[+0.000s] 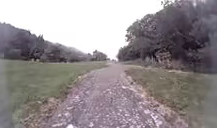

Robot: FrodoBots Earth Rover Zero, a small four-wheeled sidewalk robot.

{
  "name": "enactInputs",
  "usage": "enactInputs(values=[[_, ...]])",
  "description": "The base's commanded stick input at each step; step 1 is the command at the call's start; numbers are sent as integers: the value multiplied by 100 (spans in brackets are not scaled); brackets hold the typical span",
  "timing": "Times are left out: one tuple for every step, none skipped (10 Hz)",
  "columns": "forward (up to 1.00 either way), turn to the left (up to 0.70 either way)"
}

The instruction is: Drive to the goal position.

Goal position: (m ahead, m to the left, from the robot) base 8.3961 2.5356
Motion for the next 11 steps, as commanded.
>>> enactInputs(values=[[85, -34], [85, -18], [85, 0], [85, 0], [85, 0], [85, 0], [85, 0], [85, 0], [85, 0], [85, 0], [85, 0]])
